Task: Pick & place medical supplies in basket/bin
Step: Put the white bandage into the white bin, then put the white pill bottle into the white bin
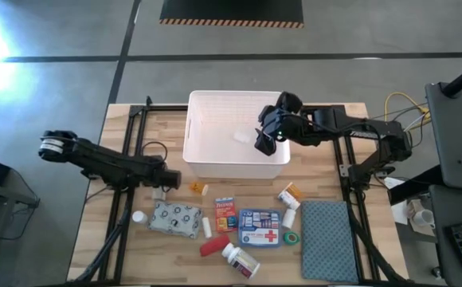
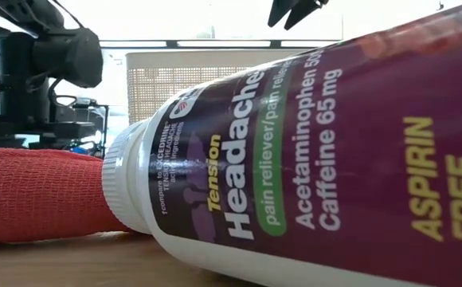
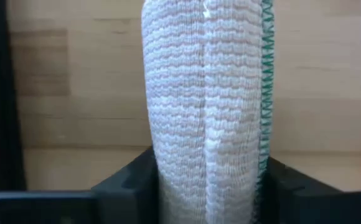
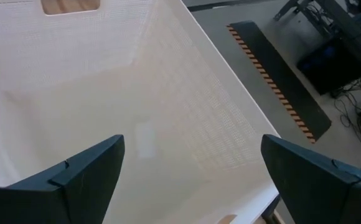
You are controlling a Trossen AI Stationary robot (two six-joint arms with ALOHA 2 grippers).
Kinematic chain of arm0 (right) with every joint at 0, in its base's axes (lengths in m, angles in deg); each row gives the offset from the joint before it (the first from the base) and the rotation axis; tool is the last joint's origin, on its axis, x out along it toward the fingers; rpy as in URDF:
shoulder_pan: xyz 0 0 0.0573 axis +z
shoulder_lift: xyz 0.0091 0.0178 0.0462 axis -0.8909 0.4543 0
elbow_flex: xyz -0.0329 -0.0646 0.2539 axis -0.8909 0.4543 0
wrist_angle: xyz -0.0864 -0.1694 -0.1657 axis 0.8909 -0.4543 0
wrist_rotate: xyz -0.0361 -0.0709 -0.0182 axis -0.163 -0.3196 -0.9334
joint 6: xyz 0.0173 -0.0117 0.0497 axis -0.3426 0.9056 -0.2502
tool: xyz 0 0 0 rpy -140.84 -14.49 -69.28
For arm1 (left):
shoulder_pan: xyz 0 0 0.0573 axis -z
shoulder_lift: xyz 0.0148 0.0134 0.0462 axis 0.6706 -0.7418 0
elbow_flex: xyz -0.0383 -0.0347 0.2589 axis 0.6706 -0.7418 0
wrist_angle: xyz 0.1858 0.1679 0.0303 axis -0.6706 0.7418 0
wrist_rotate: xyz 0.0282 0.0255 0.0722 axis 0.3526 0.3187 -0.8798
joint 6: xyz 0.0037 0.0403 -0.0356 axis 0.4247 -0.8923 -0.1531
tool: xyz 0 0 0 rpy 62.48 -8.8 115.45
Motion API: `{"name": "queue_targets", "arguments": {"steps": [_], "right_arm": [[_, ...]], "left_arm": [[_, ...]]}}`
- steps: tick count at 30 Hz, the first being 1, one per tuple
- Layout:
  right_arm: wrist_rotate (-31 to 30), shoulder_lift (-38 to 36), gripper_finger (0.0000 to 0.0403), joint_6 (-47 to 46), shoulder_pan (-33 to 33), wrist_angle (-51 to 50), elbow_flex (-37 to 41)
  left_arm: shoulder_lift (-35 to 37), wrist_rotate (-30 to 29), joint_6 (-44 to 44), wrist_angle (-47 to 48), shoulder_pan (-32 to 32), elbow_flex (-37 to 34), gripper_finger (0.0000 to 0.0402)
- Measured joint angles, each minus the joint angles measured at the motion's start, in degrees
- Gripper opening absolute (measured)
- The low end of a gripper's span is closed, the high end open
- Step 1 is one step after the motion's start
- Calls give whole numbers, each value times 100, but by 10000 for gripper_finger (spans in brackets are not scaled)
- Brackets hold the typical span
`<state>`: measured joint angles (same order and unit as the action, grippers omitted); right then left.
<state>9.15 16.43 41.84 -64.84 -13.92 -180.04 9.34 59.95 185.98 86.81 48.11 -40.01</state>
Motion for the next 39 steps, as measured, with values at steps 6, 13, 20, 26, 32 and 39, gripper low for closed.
{"name": "queue_targets", "arguments": {"steps": [6, 13, 20, 26, 32, 39], "right_arm": [[-95, -187, 368, 129, 5, 27, 0], [-118, -569, 368, 61, -62, 26, 0], [-114, -831, 368, -80, -68, 28, 0], [-109, -834, 368, -80, -66, 0, 0], [-106, -829, 368, -179, 5, -247, 0], [-108, -881, 368, -593, 21, -757, 16]], "left_arm": [[-5, -215, -382, 418, 20, 752, 97], [-12, -852, -721, 3479, 233, 2927, 102], [-1, -3564, -2755, 2204, 895, 5209, 104], [-38, -4075, -7394, -2106, 495, 5060, 107], [-120, -3644, -7946, -3245, -701, 4146, 182], [27, -1945, -7230, -2695, -872, 3962, 288]]}}
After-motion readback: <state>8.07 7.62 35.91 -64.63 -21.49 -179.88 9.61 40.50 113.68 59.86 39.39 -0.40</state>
